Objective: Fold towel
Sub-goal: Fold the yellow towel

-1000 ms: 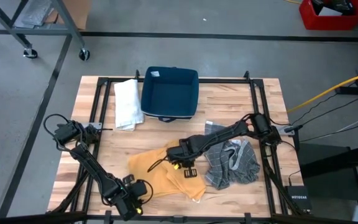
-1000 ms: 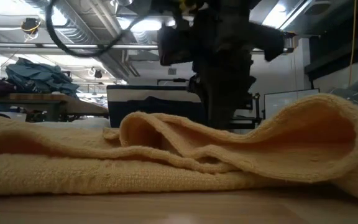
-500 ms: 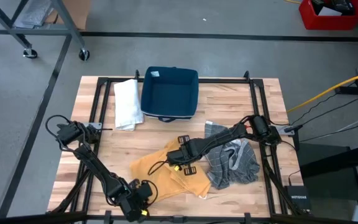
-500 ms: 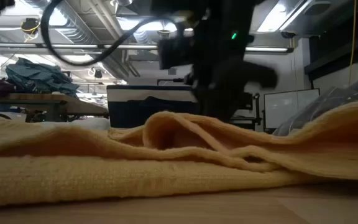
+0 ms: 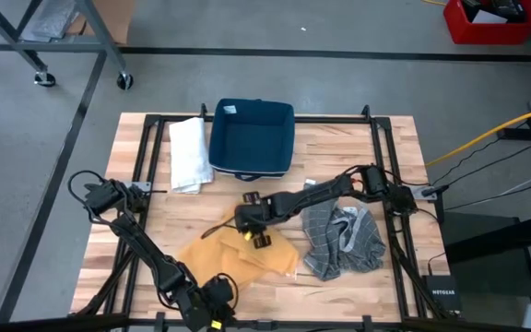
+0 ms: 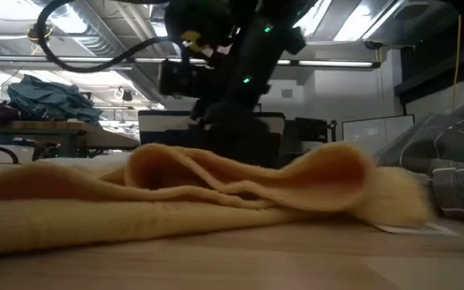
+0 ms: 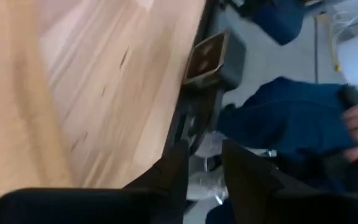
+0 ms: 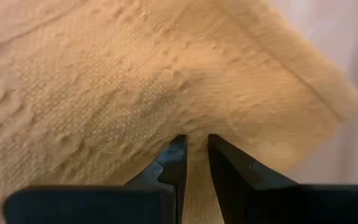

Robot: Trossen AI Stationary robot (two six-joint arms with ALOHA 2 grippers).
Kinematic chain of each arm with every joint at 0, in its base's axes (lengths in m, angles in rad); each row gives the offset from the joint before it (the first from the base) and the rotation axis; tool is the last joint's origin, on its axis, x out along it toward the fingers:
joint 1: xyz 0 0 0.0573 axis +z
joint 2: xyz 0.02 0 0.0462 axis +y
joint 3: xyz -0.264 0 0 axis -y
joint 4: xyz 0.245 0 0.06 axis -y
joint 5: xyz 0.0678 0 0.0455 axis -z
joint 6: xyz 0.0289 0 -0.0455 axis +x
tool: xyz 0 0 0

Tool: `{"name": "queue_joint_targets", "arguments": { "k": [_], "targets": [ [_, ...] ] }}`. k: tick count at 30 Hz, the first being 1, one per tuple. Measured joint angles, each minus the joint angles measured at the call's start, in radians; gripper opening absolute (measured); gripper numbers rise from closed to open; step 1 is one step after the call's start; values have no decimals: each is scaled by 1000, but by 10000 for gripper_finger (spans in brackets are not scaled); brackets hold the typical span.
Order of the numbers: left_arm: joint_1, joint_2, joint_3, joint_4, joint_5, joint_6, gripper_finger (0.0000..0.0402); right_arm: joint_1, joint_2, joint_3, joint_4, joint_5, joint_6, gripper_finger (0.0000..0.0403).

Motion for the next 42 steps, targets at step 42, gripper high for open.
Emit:
{"name": "queue_joint_targets", "arguments": {
  "k": [42],
  "targets": [
    [193,-71,0,-572,-316,-204,5,209,-185,0,-376,-60,339,72]
  ]
}}
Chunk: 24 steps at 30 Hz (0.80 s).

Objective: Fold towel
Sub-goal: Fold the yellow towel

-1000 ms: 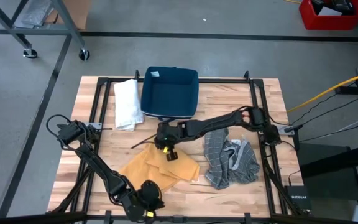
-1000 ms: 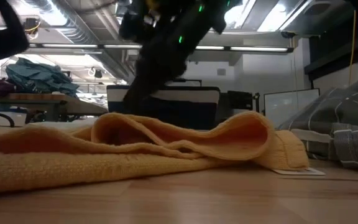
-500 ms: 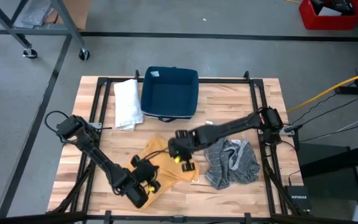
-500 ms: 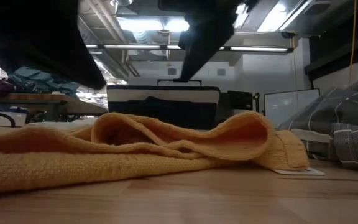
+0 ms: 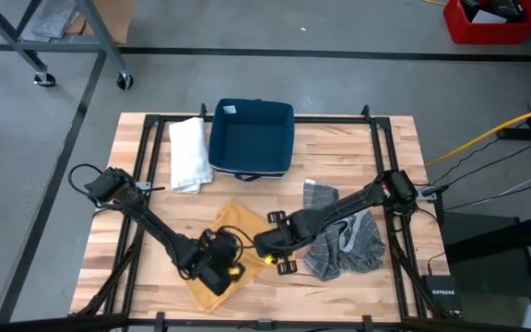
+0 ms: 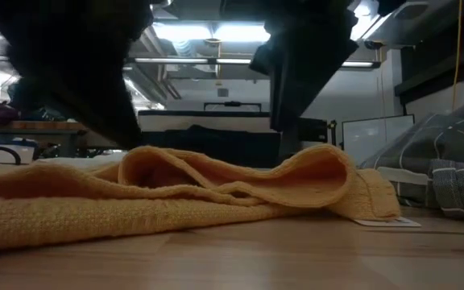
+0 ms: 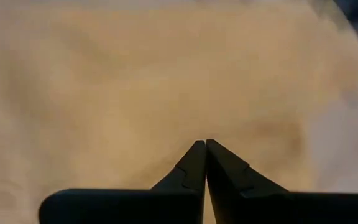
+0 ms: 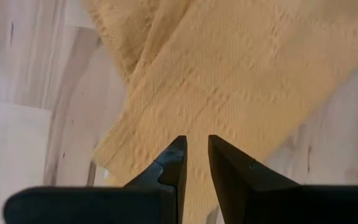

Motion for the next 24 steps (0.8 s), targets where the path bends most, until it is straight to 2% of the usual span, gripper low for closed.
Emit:
{"name": "queue_joint_targets", "arguments": {
  "k": [2,8,24],
  "targets": [
    [-16,0,0,61,29,36,6,0,0,0,4,0,0,72],
    [-31,1,0,157,32,84,3,-1,0,0,45,0,-1,72],
    [-22,42,0,185,72,40,1,-1,0,0,59,1,-2,72]
  ]
}}
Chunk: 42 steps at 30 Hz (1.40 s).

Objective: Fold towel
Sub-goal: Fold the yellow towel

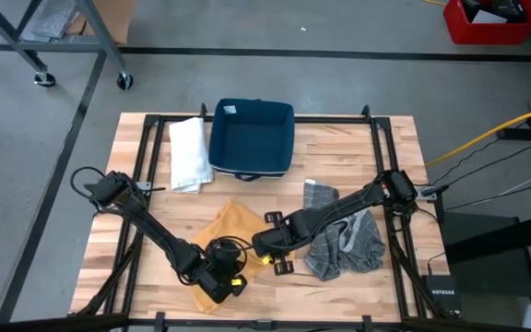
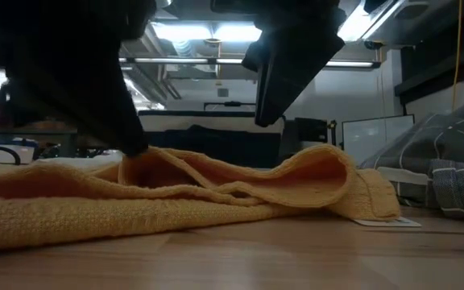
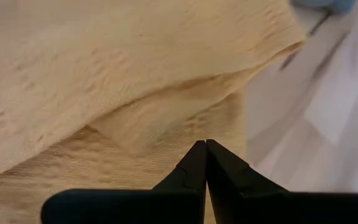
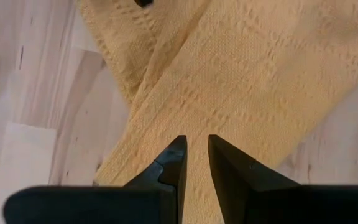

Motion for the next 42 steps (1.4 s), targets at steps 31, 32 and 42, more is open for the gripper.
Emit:
{"name": "queue_joint_targets", "arguments": {
  "k": [31,32,42],
  "targets": [
    [1,14,0,157,64,363,104,0,0,0,8,0,-26,72],
    [1,11,0,153,64,380,100,0,0,0,8,0,-26,72],
    [11,6,0,146,75,409,88,0,0,9,-53,-19,-27,72]
  ]
}}
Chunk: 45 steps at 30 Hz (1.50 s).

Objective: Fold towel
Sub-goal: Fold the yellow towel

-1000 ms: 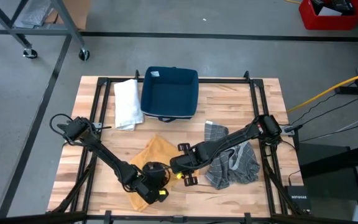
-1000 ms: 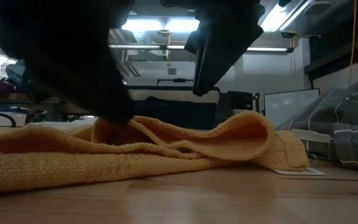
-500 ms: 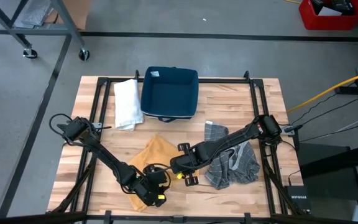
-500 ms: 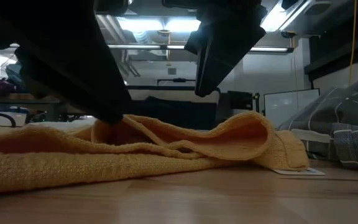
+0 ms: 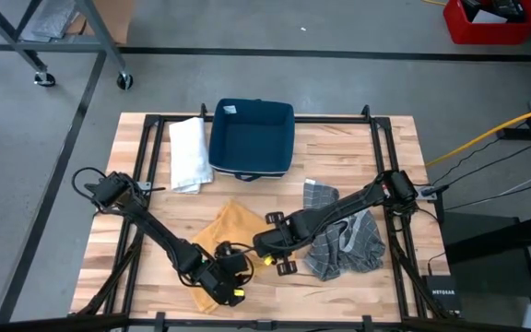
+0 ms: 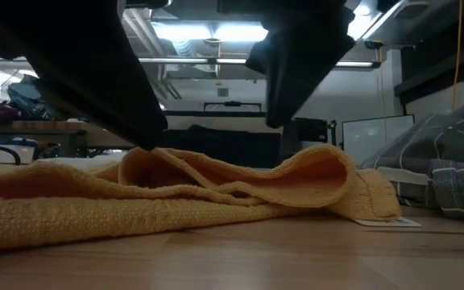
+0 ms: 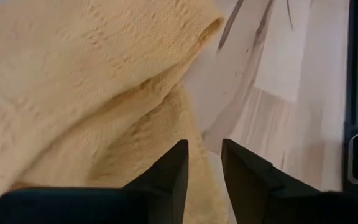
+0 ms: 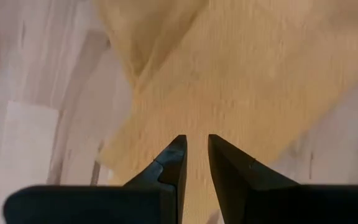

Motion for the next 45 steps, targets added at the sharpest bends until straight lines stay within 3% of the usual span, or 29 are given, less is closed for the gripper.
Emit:
{"name": "queue_joint_targets", "arguments": {
  "k": [5,12,15,18,21,27,31,35,45],
  "targets": [
    [5,-26,0,-39,8,80,88,2,-10,11,-85,0,0,72],
    [-3,-116,0,-355,8,-102,88,41,-94,11,-226,-1,44,72],
    [-13,-118,0,-373,8,-101,88,80,-161,0,-288,41,53,72],
    [-22,-115,0,-349,3,-74,88,120,-266,-99,-262,101,53,72],
    [-23,-114,0,-350,-7,-66,88,147,-403,-272,-186,105,100,72],
    [-2,-112,-7,-322,-56,-65,88,151,-703,-657,113,101,343,72],
    [9,-87,-8,-290,-58,-52,88,151,-829,-821,327,94,454,72],
    [6,-49,-8,-238,-57,13,88,151,-876,-900,461,78,504,72],
    [14,-34,-8,-237,-122,50,88,151,-871,-905,561,75,507,72]
  ]
}}
